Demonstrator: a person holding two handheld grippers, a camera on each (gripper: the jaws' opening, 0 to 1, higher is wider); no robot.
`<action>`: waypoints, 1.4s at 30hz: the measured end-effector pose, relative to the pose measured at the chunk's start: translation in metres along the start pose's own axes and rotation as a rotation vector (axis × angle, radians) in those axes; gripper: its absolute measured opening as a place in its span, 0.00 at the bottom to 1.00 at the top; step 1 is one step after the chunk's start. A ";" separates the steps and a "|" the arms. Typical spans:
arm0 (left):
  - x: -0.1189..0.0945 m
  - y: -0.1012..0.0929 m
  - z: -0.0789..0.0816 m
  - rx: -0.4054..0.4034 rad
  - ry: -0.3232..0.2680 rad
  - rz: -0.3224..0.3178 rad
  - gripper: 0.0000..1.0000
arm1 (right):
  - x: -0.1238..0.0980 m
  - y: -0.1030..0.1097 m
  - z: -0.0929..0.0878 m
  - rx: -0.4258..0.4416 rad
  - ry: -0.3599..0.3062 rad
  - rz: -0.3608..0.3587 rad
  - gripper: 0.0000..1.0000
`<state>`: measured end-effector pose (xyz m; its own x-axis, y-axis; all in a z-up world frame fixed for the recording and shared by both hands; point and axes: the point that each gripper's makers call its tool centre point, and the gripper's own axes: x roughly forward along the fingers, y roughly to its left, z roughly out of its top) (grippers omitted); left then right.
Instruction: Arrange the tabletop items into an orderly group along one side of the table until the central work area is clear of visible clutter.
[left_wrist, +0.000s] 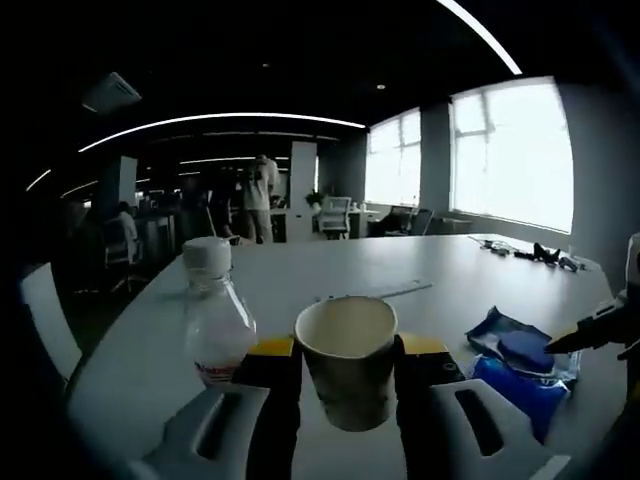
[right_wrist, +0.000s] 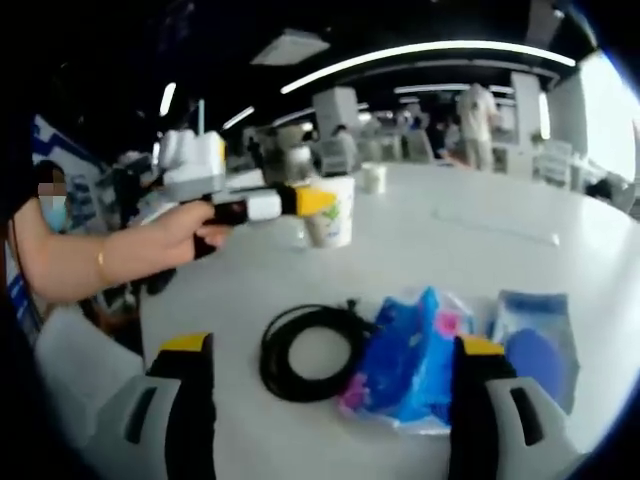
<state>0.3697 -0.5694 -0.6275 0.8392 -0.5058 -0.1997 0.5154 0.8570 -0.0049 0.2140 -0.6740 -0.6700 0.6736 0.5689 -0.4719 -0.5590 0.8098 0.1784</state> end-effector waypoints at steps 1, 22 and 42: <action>0.002 -0.001 0.000 0.000 -0.007 0.001 0.35 | 0.002 -0.001 -0.001 0.003 -0.002 -0.002 0.96; 0.032 0.014 -0.023 0.045 -0.011 0.072 0.35 | 0.009 -0.015 -0.011 0.042 0.006 -0.045 0.90; 0.037 0.014 -0.047 0.051 0.018 0.108 0.38 | 0.007 -0.022 -0.016 0.081 0.009 -0.064 0.87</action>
<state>0.3995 -0.5716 -0.6814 0.8875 -0.4083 -0.2134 0.4303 0.9002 0.0672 0.2233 -0.6902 -0.6906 0.7024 0.5143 -0.4921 -0.4736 0.8538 0.2163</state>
